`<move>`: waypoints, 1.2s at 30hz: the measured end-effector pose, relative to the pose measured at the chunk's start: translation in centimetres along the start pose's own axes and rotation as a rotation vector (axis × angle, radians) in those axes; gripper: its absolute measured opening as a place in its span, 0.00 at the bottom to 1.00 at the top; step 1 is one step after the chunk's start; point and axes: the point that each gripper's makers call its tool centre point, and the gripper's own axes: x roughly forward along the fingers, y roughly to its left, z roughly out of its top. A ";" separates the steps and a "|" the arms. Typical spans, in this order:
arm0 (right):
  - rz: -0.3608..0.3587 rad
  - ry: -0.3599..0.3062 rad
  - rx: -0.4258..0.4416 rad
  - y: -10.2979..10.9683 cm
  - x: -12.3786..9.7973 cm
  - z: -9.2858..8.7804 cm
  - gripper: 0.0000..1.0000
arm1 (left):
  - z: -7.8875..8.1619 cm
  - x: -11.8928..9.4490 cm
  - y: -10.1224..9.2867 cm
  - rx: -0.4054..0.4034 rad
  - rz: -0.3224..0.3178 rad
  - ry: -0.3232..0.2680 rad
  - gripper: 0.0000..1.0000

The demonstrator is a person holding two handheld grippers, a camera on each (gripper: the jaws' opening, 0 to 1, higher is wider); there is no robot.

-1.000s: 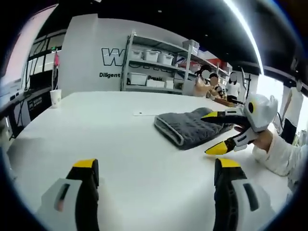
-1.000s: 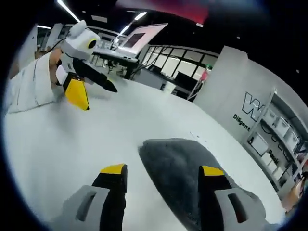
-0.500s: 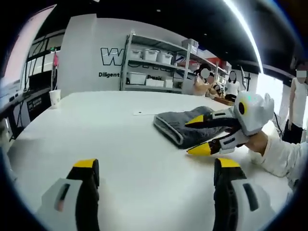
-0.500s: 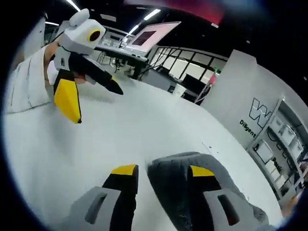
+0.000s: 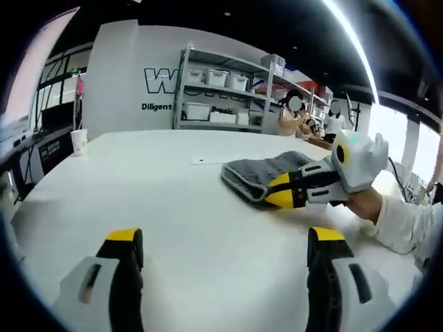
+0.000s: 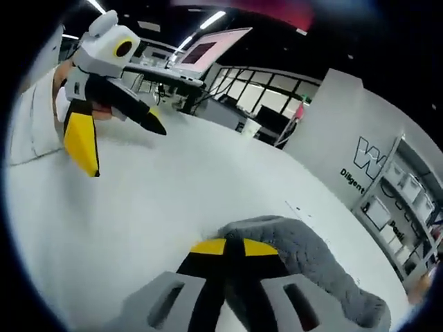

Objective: Open the folded towel by lifting each exposed corner and separating the folded layers until the towel lies flat within the target outline without major curled edges

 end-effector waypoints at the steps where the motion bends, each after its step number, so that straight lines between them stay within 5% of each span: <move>1: -0.001 -0.003 -0.001 0.0 0.0 0.0 0.00 | 0.0 0.0 0.0 0.000 0.001 0.000 0.97; 19: 0.000 -0.029 0.054 -0.7 0.1 0.4 0.00 | 0.0 -0.1 0.0 0.007 0.003 0.002 0.98; 36: -0.060 -0.102 0.076 -4.3 -1.4 2.3 0.00 | -0.4 0.0 0.2 -0.003 0.007 0.014 0.98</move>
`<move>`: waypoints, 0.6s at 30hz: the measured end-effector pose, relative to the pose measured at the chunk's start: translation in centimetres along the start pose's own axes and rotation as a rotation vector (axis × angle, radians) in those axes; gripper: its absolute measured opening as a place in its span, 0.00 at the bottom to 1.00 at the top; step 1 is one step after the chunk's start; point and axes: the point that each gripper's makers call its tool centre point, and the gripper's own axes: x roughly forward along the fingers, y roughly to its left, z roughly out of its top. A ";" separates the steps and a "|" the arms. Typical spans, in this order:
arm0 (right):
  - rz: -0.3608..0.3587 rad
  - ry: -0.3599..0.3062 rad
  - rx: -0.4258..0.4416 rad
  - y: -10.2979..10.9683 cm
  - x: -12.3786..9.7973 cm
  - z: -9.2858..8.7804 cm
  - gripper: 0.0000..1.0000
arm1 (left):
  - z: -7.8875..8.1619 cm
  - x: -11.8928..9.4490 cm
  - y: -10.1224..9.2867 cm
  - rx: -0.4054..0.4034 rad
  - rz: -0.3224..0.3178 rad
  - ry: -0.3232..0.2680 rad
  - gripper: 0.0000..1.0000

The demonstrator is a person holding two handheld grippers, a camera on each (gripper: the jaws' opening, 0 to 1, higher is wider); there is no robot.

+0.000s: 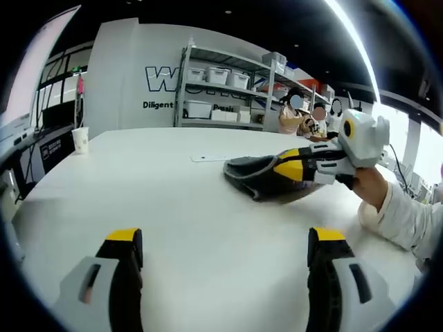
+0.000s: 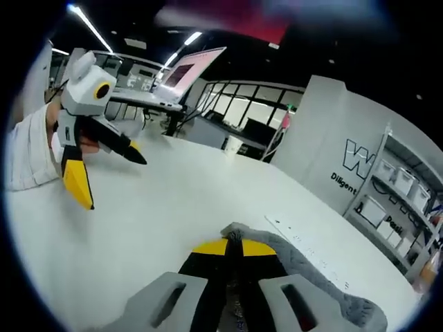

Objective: Open the folded towel by lifting each exposed corner and separating the folded layers until the towel lies flat within the target outline without major curled edges

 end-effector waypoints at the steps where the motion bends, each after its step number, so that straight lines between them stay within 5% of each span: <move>1: -0.004 -0.005 -0.003 -0.1 -0.1 0.1 0.00 | 0.0 0.0 0.0 -0.002 -0.001 0.000 0.98; 18: -0.116 -0.022 0.008 -4.9 -2.3 0.5 0.00 | 0.1 0.3 0.1 0.003 -0.002 0.006 0.98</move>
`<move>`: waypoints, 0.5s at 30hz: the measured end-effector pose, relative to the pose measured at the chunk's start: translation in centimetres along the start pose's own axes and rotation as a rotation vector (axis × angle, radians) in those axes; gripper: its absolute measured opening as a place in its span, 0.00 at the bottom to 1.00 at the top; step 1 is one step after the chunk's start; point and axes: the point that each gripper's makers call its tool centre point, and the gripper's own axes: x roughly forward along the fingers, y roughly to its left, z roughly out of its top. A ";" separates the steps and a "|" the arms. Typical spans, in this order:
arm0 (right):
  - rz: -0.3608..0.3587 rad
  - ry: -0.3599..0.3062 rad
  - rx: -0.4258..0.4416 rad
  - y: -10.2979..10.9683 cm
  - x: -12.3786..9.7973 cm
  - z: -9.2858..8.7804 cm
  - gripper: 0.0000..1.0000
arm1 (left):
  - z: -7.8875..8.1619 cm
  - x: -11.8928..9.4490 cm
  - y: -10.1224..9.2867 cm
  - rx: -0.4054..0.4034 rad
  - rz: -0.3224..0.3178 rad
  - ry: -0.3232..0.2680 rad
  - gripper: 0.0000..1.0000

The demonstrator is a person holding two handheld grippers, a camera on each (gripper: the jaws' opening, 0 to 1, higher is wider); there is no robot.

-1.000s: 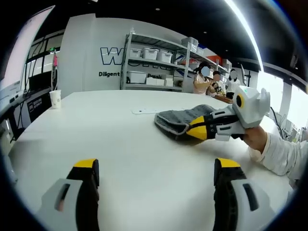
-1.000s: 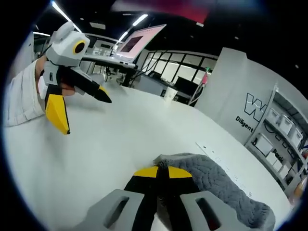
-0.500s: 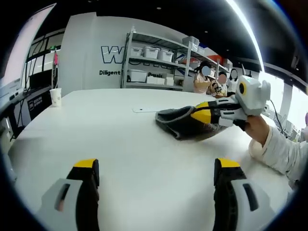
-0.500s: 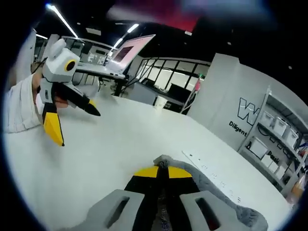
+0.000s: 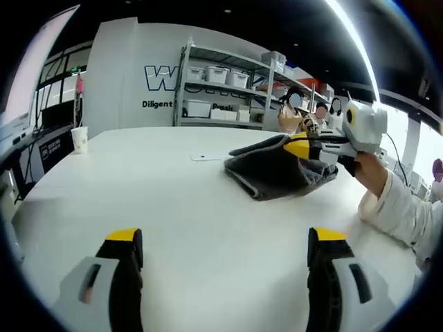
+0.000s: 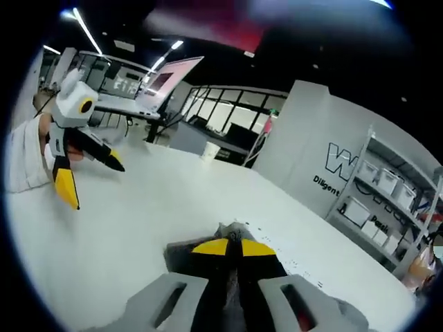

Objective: Open the folded towel by lifting each exposed corner and separating the folded layers until the towel lies flat within the target outline without major curled edges

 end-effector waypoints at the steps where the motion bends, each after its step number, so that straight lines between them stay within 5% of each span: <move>1: -0.011 -0.002 0.009 -0.6 -0.1 0.0 0.00 | 0.0 0.0 0.0 0.001 0.000 0.001 0.98; 15: -0.113 -0.029 0.026 -4.7 -3.1 0.6 0.00 | -0.2 0.1 0.2 0.004 0.006 0.007 0.97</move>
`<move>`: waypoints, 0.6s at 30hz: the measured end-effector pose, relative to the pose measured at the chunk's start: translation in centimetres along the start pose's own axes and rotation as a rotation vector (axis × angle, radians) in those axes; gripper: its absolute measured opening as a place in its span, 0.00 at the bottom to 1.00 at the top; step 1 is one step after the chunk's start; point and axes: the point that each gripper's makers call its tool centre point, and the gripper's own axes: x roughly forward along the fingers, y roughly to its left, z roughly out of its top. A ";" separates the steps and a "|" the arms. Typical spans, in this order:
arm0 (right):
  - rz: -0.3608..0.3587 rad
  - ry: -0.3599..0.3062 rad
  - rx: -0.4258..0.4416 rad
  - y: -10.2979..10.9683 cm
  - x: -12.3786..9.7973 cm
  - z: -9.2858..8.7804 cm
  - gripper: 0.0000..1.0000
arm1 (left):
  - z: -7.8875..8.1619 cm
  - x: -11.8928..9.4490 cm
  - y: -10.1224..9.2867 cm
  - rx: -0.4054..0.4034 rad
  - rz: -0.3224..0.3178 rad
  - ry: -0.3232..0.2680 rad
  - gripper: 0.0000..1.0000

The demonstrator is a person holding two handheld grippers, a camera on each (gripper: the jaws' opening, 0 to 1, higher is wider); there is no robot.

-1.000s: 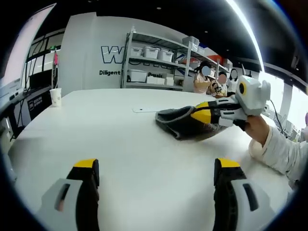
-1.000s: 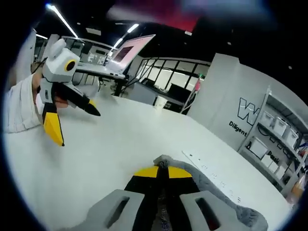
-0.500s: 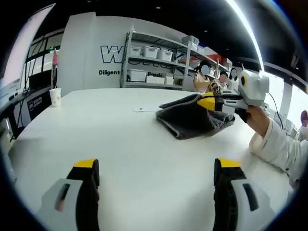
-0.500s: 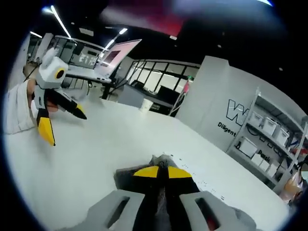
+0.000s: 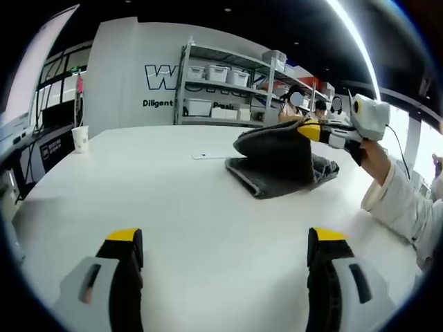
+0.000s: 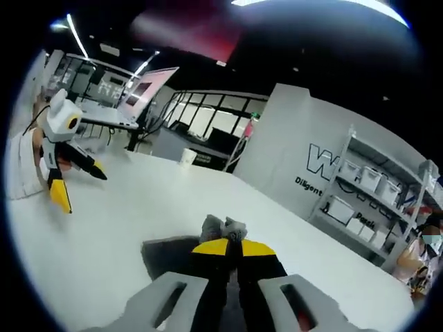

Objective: Open the folded towel by lifting each exposed corner and separating the folded layers until the towel lies flat within the target outline without major curled edges

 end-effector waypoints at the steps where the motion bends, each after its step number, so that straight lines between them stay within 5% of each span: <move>1: -0.008 0.000 -0.002 -0.3 -0.2 0.0 0.00 | 0.0 0.0 0.0 0.000 0.000 0.000 0.97; 18: -0.125 0.011 0.013 -5.3 -3.6 -0.9 0.00 | -0.2 -0.2 -0.1 0.005 -0.002 0.004 0.97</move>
